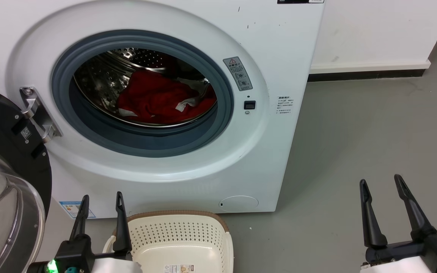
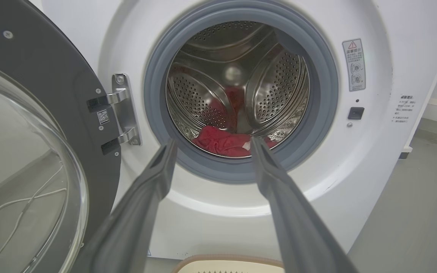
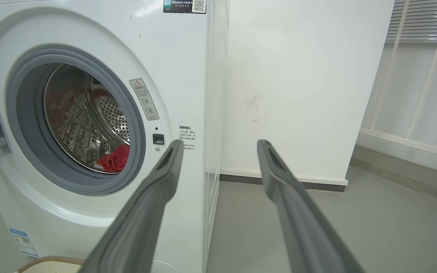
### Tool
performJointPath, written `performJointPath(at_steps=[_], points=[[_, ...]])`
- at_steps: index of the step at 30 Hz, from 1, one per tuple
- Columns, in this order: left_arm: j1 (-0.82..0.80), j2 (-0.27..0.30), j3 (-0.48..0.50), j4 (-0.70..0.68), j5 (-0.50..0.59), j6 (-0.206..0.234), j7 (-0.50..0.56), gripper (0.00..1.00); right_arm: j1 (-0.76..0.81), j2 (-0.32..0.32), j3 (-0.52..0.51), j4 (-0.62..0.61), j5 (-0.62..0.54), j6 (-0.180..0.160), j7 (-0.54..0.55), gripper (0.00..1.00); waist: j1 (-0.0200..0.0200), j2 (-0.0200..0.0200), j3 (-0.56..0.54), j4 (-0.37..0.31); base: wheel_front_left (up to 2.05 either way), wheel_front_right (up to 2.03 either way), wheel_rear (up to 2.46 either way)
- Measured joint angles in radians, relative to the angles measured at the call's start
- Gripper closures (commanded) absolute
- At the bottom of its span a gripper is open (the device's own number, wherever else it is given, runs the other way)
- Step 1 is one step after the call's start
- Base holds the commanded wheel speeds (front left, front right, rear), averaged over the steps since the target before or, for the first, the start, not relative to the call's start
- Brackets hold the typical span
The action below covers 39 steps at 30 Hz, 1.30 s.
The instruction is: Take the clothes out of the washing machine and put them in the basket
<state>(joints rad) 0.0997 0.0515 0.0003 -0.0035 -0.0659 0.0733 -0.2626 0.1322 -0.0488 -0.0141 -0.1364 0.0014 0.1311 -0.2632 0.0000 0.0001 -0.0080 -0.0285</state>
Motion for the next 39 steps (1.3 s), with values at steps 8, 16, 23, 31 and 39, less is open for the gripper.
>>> performJointPath(at_steps=[8, 16, 23, 31, 39], points=[[0.001, 0.0, 0.002, 0.009, -0.014, 0.0, 0.0, 0.0, 0.001, 0.0, 0.001, 0.004, 0.008, 0.0, 0.0, 0.0, 0.0, 0.0, -0.001, -0.001, 0.0, 0.0, 0.0], [0.004, 0.0, 0.002, 0.012, -0.014, 0.002, 0.0, 0.0, 0.001, 0.0, 0.002, 0.006, 0.013, 0.0, 0.0, 0.0, 0.0, 0.0, 0.0, -0.001, 0.0, 0.0, 0.0], [0.001, -0.001, 0.012, 0.02, -0.009, 0.003, 0.0, 0.0, 0.001, 0.0, 0.009, 0.004, 0.012, 0.0, 0.0, 0.0, 0.0, 0.0, 0.008, -0.007, 0.0, 0.0, 0.0], [-0.102, -0.001, 0.06, 0.088, -0.009, -0.055, -0.001, 0.0, -0.017, -0.001, 0.026, -0.006, 0.004, 0.0, 0.0, 0.0, 0.0, 0.0, 0.039, -0.032, 0.0, 0.0, 0.0], [-0.329, 0.05, 0.123, 0.216, 0.009, -0.1, -0.001, 0.0, -0.083, -0.001, 0.029, -0.026, 0.003, 0.0, 0.0, 0.0, 0.0, 0.0, 0.133, -0.077, 0.0, 0.0, 0.0]])
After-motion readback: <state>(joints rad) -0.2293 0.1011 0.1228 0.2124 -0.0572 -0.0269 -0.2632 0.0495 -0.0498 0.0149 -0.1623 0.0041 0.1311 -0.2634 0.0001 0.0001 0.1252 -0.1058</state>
